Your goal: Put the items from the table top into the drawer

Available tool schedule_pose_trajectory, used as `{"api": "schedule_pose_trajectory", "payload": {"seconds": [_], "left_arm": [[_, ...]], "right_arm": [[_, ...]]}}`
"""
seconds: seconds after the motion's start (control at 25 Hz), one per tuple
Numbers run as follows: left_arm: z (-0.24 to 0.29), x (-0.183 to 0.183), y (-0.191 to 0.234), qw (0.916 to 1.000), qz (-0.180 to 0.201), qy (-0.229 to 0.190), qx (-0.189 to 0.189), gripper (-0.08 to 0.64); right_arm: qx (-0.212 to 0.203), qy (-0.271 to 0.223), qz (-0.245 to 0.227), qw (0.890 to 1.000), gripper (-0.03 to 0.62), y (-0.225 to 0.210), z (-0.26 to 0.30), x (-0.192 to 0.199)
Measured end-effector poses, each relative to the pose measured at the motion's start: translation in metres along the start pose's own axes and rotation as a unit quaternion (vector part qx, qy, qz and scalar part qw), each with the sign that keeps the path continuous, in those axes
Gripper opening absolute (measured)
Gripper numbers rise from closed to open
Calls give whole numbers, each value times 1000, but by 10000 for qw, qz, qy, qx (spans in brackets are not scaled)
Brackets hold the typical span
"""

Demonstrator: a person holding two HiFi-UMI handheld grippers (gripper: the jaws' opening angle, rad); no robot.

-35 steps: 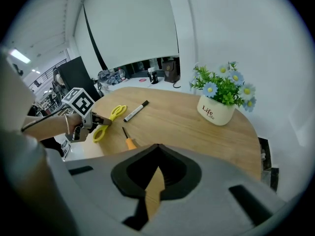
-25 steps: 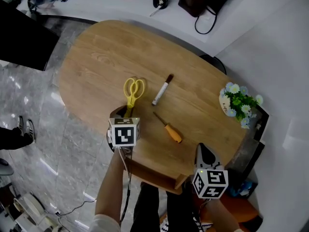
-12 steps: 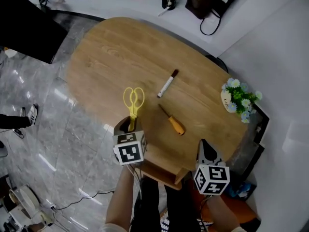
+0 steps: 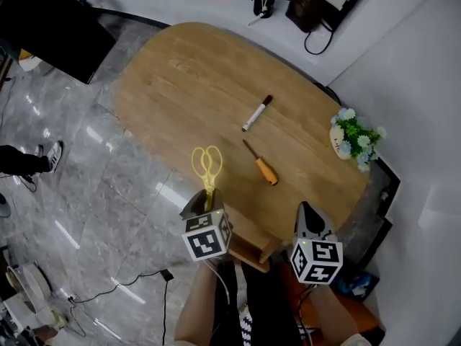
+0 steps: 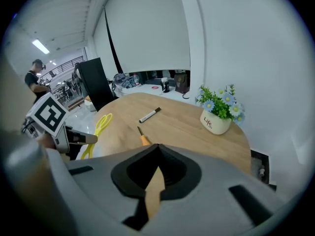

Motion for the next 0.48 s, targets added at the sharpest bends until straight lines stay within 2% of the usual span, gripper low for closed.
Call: {"api": "schedule_pose_trajectory", "payload": {"seconds": [0.24,0.48], "left_arm": [[-26,49,7,9978,-600,-16,-279,106],[-28,102,10,9926,-1103,79,-497,106]], "right_arm": [[-112,-44,-267,9996,-7,8,-11,7],[-261,32,-465,9986,-7,16,-11,23]]}}
Point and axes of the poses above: the fingertips, and each gripper's own axes: z forward along the fingers, y to its left, x out of its underside, the point moved 1 cm from there along -z, backward along the fingers, and after that the axes turned 7 degrees about x, right-handed, at the moved point
